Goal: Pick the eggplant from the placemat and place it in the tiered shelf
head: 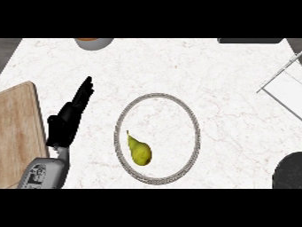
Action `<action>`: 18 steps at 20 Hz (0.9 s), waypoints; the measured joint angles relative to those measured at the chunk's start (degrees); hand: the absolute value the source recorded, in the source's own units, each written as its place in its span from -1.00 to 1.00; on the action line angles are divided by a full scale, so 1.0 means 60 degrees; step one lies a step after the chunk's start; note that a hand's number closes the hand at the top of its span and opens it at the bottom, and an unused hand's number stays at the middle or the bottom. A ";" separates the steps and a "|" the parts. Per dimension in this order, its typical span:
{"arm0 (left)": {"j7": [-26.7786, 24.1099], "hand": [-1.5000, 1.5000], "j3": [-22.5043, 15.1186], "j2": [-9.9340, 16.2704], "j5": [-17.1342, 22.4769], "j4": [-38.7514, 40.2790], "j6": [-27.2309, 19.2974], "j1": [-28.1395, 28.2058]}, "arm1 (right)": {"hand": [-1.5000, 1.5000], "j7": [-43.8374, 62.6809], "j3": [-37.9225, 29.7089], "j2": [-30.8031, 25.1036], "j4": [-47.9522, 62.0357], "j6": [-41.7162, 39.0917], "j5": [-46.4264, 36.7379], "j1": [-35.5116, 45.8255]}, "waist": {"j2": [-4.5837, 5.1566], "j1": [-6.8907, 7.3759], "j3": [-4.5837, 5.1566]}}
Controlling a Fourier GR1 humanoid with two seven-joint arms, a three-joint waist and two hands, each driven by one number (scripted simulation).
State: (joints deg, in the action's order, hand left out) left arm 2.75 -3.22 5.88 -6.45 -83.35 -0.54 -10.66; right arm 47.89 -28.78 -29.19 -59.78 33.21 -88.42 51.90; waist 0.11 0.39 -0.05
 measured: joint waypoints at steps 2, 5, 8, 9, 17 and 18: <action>-0.0138 0.00 0.0023 -0.0031 -0.0057 0.0155 -0.0027 -0.0034 | 1.00 -0.0219 -0.0070 -0.0168 0.0281 0.0309 0.0280 -0.0074 | 0.0002 -0.0001 0.0003; -0.0213 0.00 0.0137 0.0017 -0.0043 0.0238 0.0003 -0.0098 | 1.00 -0.0029 -0.0134 -0.0347 0.0579 0.0295 0.0158 -0.0230 | 0.0003 -0.0018 0.0014; -0.0329 0.00 0.0131 0.0017 -0.0048 0.0238 0.0031 0.0023 | -1.00 0.0869 -0.0324 -0.0493 0.0753 -0.0026 -0.0784 -0.0491 | 0.0005 -0.0009 0.0013; -0.0312 0.00 0.0087 -0.0040 -0.0089 0.0247 -0.0012 0.0058 | -1.00 0.1163 -0.0353 -0.0514 0.0721 -0.0166 -0.1043 -0.0481 | 0.0002 -0.0009 0.0011; -0.0183 0.00 0.0171 0.0004 -0.0048 0.0059 0.0098 0.0085 | -1.00 0.1736 -0.0504 0.0038 -0.1049 -0.0482 -0.1176 -0.1419 | -0.0034 -0.0078 0.0009; -0.0140 0.00 0.0147 -0.0029 -0.0087 0.0008 0.0052 0.0092 | -1.00 0.1685 -0.0574 -0.0022 -0.1172 -0.0466 -0.0984 -0.1359 | -0.0034 -0.0074 0.0007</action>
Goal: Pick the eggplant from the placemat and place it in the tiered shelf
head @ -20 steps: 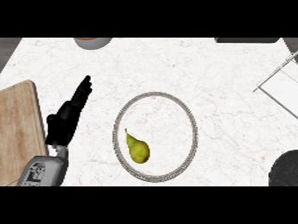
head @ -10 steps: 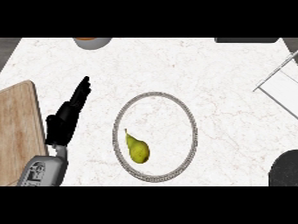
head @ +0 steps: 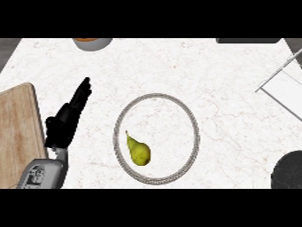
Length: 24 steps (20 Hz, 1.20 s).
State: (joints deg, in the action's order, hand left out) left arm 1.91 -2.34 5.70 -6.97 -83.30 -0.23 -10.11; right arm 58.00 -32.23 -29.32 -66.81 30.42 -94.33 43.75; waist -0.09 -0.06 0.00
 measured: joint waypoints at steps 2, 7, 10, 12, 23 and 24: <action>-0.0082 0.00 -0.0032 -0.0033 -0.0064 0.0074 -0.0019 -0.0021 | -1.00 -0.0062 -0.0023 0.0105 -0.0162 0.0157 0.0207 0.0044 | 0.0005 0.0015 0.0002; -0.0282 0.00 0.0007 -0.0102 -0.0139 0.0381 -0.0058 -0.0088 | -1.00 -0.0194 -0.0016 0.0147 -0.0826 0.0205 0.1150 0.0050 | 0.0006 0.0004 0.0004; -0.0123 0.00 -0.0033 -0.0112 -0.0105 0.0089 0.0012 0.0068 | -1.00 -0.0253 0.0065 0.0023 -0.1032 0.0171 0.1550 0.0168 | 0.0005 0.0031 0.0001; -0.0099 0.00 0.0032 -0.0106 -0.0097 0.0231 0.0022 -0.0063 | -1.00 -0.0288 0.0014 -0.0109 -0.1221 0.0224 0.1757 0.0244 | 0.0010 0.0023 0.0003; -0.0242 0.00 0.0135 -0.0084 -0.0099 0.0257 0.0010 0.0132 | -1.00 0.0365 -0.0896 0.0019 -0.5039 -0.0239 0.1309 0.0034 | -0.0063 -0.0160 0.0011; -0.0085 0.00 0.0172 -0.0034 -0.0069 0.0169 0.0040 0.0061 | -1.00 0.0494 -0.1034 0.0089 -0.5466 -0.0501 0.1217 0.0006 | -0.0075 -0.0175 0.0011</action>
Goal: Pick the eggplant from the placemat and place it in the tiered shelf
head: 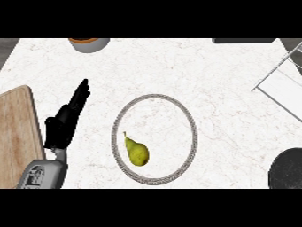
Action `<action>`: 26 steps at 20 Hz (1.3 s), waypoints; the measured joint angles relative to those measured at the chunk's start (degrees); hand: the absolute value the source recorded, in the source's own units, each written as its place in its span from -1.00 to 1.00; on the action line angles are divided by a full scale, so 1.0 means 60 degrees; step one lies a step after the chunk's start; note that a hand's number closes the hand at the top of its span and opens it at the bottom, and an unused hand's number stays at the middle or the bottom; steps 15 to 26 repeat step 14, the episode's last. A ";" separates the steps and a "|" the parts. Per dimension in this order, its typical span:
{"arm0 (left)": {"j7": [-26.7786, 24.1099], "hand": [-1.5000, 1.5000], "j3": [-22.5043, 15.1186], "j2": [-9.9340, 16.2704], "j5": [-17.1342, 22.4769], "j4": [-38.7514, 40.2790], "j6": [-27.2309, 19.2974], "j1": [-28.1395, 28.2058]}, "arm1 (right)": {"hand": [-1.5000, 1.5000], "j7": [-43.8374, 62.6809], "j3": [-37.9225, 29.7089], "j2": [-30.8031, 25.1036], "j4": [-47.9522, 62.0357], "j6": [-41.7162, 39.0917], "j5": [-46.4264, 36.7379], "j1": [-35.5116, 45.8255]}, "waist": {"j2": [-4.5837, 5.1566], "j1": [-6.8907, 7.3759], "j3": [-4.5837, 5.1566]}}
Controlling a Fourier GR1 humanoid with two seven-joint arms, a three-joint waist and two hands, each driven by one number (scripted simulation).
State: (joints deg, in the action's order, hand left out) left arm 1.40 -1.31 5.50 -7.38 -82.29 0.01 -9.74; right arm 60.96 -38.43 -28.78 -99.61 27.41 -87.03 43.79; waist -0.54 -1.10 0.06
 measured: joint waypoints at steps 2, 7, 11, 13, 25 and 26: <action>-0.0036 0.00 0.0007 0.0006 -0.0022 -0.0049 -0.0032 0.0131 | -1.00 0.0205 -0.0320 0.0187 -0.0848 -0.0689 0.0072 -0.0140 | -0.0037 -0.0071 0.0003; 0.0192 0.00 0.0111 0.0076 0.0005 -0.0204 -0.0062 0.0162 | -1.00 0.0314 -0.1094 0.0609 -0.3123 -0.2862 0.0544 -0.0776 | -0.0103 -0.0263 0.0003; 0.0159 0.00 0.0156 0.0128 0.0018 -0.0289 -0.0053 0.0316 | -1.00 0.0131 -0.1650 0.1247 -0.5218 -0.4601 0.0996 -0.1713 | -0.0125 -0.0369 0.0003; 0.0199 0.00 0.0194 0.0170 0.0054 -0.0352 -0.0020 0.0376 | -1.00 0.0083 -0.1922 0.1563 -0.6311 -0.5475 0.1320 -0.2026 | -0.0139 -0.0394 0.0003; 0.0177 0.00 0.0188 0.0178 0.0062 -0.0406 -0.0002 0.0447 | -1.00 0.0058 -0.2112 0.1600 -0.6487 -0.5820 0.1308 -0.2158 | -0.0145 -0.0397 0.0005; 0.0177 0.00 0.0188 0.0178 0.0062 -0.0406 -0.0002 0.0447 | -1.00 0.0058 -0.2112 0.1600 -0.6487 -0.5820 0.1308 -0.2158 | -0.0145 -0.0397 0.0005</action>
